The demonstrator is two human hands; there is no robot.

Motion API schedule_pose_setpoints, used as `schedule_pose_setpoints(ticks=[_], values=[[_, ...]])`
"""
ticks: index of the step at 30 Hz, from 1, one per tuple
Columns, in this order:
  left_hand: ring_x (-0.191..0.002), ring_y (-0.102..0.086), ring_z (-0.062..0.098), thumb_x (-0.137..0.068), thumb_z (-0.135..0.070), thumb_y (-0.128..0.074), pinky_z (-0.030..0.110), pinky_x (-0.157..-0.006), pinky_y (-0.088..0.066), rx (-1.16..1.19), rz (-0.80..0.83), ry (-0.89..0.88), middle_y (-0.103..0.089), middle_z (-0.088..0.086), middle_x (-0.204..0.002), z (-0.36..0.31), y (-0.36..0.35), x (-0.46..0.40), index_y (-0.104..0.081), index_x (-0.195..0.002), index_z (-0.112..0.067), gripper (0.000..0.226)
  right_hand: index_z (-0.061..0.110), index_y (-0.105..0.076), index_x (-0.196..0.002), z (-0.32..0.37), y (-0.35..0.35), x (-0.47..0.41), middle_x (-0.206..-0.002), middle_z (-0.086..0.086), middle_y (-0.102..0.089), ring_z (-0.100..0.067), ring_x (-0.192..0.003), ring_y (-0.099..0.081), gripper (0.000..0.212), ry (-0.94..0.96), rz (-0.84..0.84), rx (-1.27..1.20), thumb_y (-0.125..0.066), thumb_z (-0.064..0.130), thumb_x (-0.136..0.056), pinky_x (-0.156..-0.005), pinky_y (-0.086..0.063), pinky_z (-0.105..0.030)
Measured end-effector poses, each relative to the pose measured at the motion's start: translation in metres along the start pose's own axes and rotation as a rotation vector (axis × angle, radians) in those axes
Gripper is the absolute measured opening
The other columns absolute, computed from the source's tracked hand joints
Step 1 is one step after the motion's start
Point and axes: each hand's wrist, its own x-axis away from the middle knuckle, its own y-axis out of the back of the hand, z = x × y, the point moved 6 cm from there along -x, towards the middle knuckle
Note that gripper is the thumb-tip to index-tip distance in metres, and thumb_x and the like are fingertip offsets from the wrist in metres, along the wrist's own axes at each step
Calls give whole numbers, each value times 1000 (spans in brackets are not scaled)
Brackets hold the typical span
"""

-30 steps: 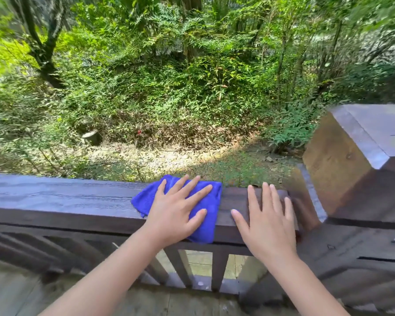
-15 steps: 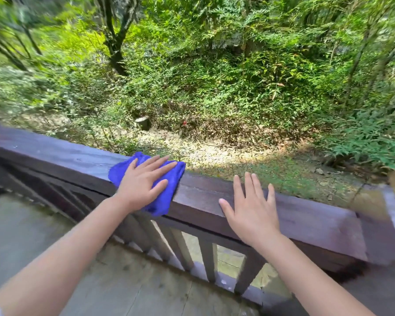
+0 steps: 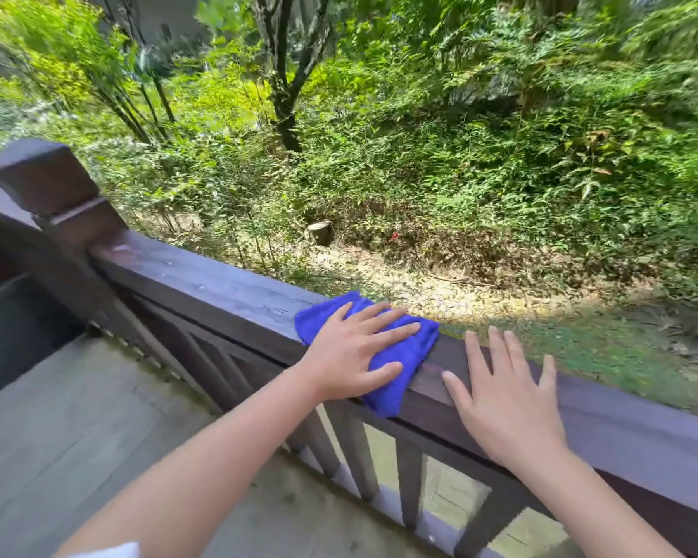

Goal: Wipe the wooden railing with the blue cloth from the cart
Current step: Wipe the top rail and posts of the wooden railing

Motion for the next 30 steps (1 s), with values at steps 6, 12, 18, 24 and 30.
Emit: schedule_pose_setpoints(ticks=[6,12,18,24,30], values=[[-140,-21,12,-83,-53,-25,51,-111,-21,-6,-38,30,-27,-11,-151,125,19,33,-28,-138,-41,57,23,-1,-145,95,-10,-40,-157,-8,-6,-23,-144,0,69,-23,-8,-18,-8,60,-87,-113,-4,-58],[-140,-22,14,-83,-52,-21,50,-111,-21,-24,-29,136,-22,-12,-152,250,36,69,-25,-139,-40,58,19,-7,-145,163,-17,-70,-156,-11,-12,-27,-143,-4,67,-46,-24,-29,-11,58,-89,-115,-4,-56],[-140,-22,13,-75,-56,-15,51,-112,-19,-21,-90,368,-28,-9,-151,310,50,88,-31,-138,-39,67,18,-15,-143,221,-20,-91,-145,-15,-32,-31,-135,-23,61,-41,-27,-52,-20,51,-91,-111,-11,-60],[-140,-21,18,-75,-58,-16,58,-110,-12,-30,-43,300,-31,-4,-150,263,36,71,-28,-139,-37,68,15,-25,-139,246,-19,-101,-130,-18,-45,-34,-122,-37,64,-15,-70,-34,-25,54,-89,-109,-16,-59],[-139,-24,17,-80,-54,-21,56,-110,-18,-30,-28,134,-31,-7,-151,267,36,65,-26,-139,-39,61,6,-38,-133,288,-20,-117,-117,-22,-54,-37,-109,-49,62,112,-116,-40,-43,48,-87,-101,-32,-59]])
